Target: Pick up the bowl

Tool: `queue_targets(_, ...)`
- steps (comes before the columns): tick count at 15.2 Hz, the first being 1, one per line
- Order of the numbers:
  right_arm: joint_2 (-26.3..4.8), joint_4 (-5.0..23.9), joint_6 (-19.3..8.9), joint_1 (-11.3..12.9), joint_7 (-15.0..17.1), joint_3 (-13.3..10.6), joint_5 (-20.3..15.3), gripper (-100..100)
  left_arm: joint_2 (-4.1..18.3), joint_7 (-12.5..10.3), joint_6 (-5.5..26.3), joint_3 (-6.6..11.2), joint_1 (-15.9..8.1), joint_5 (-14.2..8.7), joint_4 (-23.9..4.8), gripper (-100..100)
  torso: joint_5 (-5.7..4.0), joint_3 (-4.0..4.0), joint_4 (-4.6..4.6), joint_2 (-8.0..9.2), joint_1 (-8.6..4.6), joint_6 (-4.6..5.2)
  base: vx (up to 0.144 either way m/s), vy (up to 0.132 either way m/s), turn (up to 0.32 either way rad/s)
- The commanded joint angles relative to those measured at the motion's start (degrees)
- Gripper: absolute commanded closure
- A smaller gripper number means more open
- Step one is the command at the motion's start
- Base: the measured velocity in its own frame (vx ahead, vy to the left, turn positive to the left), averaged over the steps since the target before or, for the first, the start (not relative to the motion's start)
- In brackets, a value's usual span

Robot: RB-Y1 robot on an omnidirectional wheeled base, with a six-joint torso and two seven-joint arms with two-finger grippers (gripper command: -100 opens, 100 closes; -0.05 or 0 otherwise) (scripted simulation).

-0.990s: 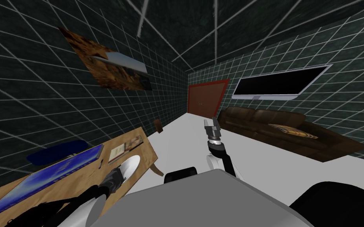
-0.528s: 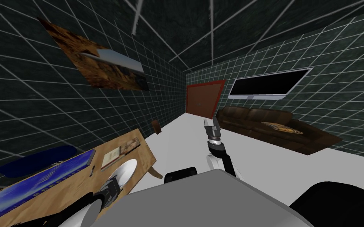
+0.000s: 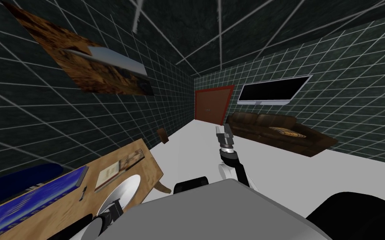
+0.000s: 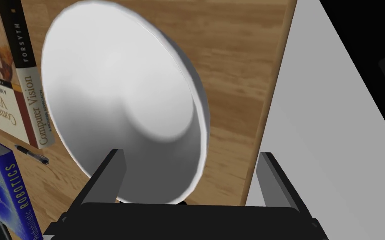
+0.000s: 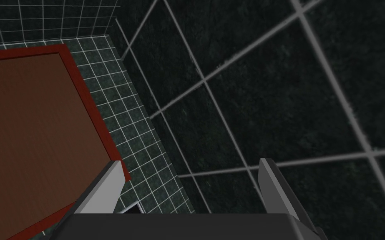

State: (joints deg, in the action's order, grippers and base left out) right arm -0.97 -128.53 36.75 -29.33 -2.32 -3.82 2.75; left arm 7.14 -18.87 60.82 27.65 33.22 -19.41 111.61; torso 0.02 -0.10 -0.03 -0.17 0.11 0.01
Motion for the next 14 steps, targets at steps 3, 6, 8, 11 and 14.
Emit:
queue_targets(3,0.0,0.0,0.0,0.0,0.0,0.0,0.0,0,-0.45,-0.25,1.42,0.53,-0.08,-0.38,-0.95,-100,0.01,0.0,0.0,0.0,0.04,-0.01,0.035,0.031,-0.055)
queue_targets(6,0.0,0.0,0.0,0.0,0.0,0.0,0.0,0,-0.56,0.15,-0.79,0.09,-1.33,0.21,-4.28,-100,0.0,0.05,0.02,0.1,-0.03,-0.02,0.009,0.014,0.014)
queue_targets(8,0.0,0.0,0.0,0.0,0.0,0.0,0.0,0,-0.61,0.36,-1.98,-0.17,-1.95,0.54,-5.87,-100,0.0,0.07,0.02,0.12,-0.04,-0.01,0.006,0.013,0.013)
queue_targets(11,0.0,0.0,0.0,0.0,0.0,0.0,0.0,0,-0.5,0.21,-1.26,0.0,-1.74,0.36,-5.05,100,-0.02,0.08,0.03,0.15,-0.08,-0.02,0.002,0.003,0.001)
queue_targets(14,0.0,0.0,0.0,0.0,0.0,0.0,0.0,0,-0.48,0.24,-1.2,-0.02,-1.71,0.38,-5.07,100,-0.01,0.11,0.06,0.17,-0.07,-0.03,0.0,0.0,0.0)
